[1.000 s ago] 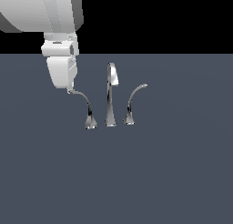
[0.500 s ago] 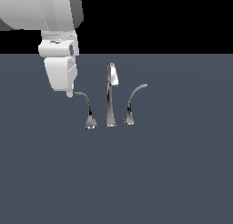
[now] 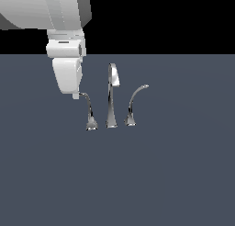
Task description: Turn on the faucet by rotating a designated handle.
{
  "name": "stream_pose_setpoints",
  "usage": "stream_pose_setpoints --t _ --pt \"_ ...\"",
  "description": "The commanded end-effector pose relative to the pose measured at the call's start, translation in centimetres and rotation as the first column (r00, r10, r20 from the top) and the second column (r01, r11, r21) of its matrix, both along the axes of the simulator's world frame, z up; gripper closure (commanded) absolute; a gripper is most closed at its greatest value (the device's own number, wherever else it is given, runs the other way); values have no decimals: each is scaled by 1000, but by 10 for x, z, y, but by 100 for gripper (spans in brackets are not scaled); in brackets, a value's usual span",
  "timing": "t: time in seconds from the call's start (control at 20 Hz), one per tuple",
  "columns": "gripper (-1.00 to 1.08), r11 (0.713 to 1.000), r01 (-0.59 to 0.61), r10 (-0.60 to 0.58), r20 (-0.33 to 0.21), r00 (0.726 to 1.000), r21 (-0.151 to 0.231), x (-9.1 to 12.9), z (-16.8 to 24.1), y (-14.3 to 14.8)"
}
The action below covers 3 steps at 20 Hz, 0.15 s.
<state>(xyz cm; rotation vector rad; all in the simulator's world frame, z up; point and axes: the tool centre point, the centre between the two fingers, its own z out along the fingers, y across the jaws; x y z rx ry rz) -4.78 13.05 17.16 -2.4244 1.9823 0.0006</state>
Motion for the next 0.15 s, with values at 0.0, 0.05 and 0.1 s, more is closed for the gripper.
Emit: stream_pose_setpoints --t 0.0,0.05,0.1 --pt "108 1000 28 -28 -5 1000 -7 -2 0 -27" --pt "108 1000 29 -29 -6 1000 -8 -3 0 -32" --pt "108 1000 29 -29 -6 1000 -8 -3 0 -32"
